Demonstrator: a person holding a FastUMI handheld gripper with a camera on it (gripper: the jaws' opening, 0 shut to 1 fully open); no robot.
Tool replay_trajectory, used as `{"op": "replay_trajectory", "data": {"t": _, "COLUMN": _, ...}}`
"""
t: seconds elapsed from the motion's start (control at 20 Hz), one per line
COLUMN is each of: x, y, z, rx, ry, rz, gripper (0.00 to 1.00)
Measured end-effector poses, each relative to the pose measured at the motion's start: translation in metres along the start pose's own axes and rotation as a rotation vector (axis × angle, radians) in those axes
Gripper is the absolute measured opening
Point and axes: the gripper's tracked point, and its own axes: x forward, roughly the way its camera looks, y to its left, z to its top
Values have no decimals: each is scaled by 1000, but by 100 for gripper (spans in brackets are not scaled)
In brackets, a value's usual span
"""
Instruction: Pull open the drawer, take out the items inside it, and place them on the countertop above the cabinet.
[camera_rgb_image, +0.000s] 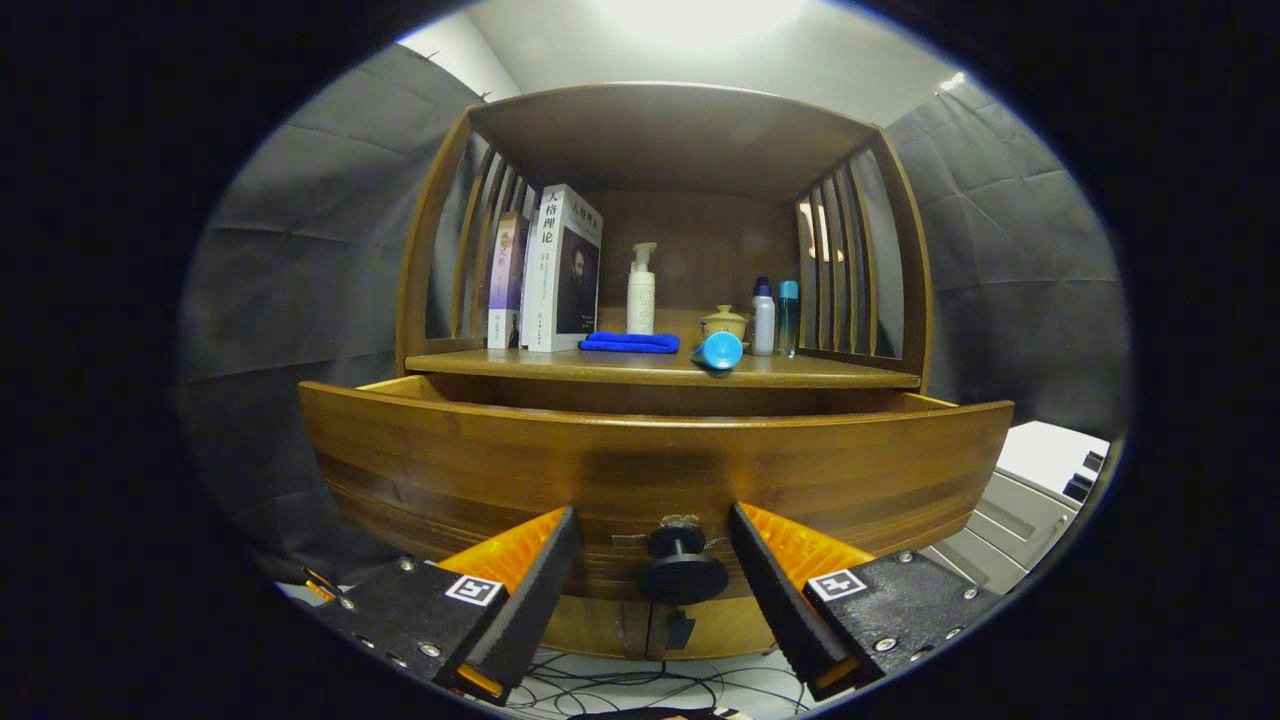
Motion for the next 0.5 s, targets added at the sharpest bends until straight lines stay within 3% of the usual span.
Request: {"op": "replay_trajectory", "data": {"t": 0.5, "x": 37, "y": 5, "z": 2, "rx": -2, "ry": 12, "rz": -22, "gripper": 95}}
